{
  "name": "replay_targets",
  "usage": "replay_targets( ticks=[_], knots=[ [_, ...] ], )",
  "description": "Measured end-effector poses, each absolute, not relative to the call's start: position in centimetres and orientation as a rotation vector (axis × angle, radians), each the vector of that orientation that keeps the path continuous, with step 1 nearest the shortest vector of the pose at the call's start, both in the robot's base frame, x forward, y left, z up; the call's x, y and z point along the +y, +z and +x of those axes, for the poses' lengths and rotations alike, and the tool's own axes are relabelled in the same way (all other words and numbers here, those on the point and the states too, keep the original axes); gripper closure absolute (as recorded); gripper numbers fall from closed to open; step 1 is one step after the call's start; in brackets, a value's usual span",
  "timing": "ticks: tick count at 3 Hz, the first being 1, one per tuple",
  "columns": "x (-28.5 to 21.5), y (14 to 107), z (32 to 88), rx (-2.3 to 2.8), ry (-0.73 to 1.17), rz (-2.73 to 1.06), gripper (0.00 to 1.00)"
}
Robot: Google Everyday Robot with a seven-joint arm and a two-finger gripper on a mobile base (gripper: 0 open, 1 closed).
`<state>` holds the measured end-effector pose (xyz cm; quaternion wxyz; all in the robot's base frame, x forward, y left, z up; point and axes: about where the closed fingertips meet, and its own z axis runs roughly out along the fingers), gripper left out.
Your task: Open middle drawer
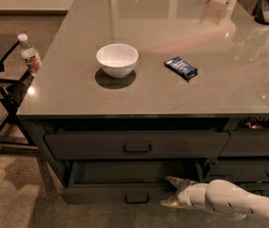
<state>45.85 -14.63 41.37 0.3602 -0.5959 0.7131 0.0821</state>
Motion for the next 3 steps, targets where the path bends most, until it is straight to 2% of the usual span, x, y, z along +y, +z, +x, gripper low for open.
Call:
replay_targets(
  ticks=[2, 3],
  knots=[
    [-15.5, 40.4, 44.4, 1.844, 0.236, -1.534, 0.83],
    [-15.5, 41.1, 44.4, 1.844, 0.236, -1.534, 1.0]
  ],
)
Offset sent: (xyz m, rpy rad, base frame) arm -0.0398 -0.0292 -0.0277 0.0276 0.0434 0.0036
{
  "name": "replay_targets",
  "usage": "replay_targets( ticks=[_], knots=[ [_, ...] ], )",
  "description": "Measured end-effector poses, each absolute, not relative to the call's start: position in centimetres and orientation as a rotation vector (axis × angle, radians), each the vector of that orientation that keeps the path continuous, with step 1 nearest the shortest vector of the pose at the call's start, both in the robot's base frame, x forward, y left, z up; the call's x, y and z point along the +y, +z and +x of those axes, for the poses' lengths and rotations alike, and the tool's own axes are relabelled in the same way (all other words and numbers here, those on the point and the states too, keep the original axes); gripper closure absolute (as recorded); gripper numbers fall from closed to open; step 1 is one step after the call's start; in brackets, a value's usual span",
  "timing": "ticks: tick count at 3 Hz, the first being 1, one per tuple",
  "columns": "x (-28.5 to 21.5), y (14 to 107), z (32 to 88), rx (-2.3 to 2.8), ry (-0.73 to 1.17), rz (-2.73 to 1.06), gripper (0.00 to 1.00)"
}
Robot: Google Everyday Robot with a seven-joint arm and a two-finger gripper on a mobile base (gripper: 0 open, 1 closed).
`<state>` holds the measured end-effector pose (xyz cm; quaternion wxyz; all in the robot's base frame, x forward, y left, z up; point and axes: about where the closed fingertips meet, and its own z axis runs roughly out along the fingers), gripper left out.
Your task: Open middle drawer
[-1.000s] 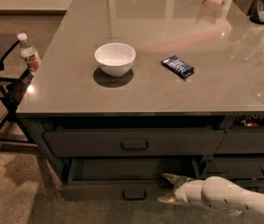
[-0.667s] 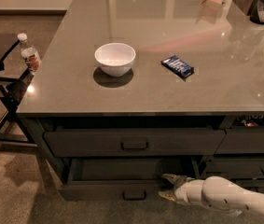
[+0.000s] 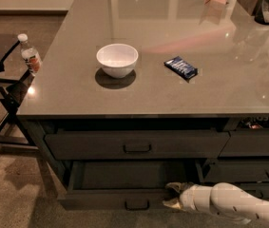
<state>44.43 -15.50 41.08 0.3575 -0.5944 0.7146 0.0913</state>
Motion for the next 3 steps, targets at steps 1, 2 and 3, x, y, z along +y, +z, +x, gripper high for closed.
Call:
replay_targets(
  ticks=[1, 2, 3],
  knots=[
    [-15.5, 41.42, 44.43, 1.844, 0.236, -1.534, 1.0],
    [-15.48, 41.29, 43.52, 1.842, 0.238, -1.526, 1.0],
    [-15.46, 41.54, 43.46, 1.842, 0.238, -1.526, 1.0]
  ],
)
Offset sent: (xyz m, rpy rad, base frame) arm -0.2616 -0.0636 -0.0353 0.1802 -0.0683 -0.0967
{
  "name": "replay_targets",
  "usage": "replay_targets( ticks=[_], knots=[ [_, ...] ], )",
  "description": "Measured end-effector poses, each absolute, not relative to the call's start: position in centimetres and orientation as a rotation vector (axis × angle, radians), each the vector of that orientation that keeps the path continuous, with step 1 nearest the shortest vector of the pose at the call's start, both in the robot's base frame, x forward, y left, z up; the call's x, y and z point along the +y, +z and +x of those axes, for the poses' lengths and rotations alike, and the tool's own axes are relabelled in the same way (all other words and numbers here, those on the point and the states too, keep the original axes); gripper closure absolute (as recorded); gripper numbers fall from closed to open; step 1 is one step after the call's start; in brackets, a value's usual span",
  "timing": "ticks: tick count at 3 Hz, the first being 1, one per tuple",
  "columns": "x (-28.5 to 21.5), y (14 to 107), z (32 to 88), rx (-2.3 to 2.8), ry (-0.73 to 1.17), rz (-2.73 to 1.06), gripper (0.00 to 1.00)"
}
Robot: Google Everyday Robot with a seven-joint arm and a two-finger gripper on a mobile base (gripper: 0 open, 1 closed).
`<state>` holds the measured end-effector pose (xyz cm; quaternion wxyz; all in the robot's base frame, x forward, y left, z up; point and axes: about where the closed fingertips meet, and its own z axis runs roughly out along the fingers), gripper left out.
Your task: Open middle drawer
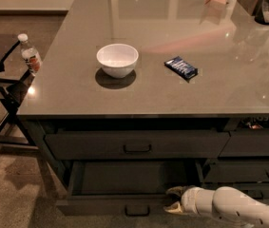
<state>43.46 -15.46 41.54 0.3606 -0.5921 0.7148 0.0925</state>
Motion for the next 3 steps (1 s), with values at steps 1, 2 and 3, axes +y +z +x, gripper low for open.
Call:
replay_targets(
  ticks=[1, 2, 3],
  knots=[
    [-15.46, 41.54, 43.46, 1.842, 0.238, -1.526, 0.81],
    [-15.46, 41.54, 43.46, 1.842, 0.238, -1.526, 0.58],
    [-15.45, 41.54, 43.46, 1.842, 0.238, -1.526, 0.34]
  ],
)
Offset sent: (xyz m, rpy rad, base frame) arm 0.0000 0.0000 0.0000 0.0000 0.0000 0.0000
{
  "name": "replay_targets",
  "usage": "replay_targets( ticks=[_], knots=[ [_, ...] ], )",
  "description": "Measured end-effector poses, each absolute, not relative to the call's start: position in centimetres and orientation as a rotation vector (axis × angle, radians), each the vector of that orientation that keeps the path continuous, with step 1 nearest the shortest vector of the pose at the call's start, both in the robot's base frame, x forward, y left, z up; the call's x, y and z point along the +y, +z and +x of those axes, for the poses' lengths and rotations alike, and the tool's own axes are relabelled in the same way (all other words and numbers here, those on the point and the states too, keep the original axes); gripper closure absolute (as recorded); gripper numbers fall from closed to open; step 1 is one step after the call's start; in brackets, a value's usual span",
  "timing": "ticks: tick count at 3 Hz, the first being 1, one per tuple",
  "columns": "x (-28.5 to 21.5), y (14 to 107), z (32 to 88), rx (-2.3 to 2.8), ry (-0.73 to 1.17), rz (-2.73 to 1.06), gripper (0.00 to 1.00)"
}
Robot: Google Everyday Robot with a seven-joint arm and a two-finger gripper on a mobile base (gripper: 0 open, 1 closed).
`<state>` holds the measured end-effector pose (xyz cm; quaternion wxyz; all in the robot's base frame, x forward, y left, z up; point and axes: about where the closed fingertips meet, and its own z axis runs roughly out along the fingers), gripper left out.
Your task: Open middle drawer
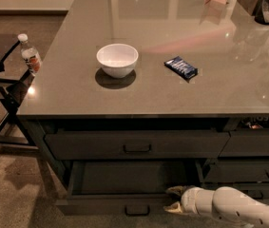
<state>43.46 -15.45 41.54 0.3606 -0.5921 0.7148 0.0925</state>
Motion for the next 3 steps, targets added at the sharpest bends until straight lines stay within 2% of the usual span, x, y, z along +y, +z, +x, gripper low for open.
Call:
replay_targets(
  ticks=[1, 3],
  knots=[
    [-15.5, 41.5, 43.5, 1.842, 0.239, -1.526, 0.38],
    [-16.3, 40.3, 40.9, 1.849, 0.252, -1.528, 0.84]
  ],
)
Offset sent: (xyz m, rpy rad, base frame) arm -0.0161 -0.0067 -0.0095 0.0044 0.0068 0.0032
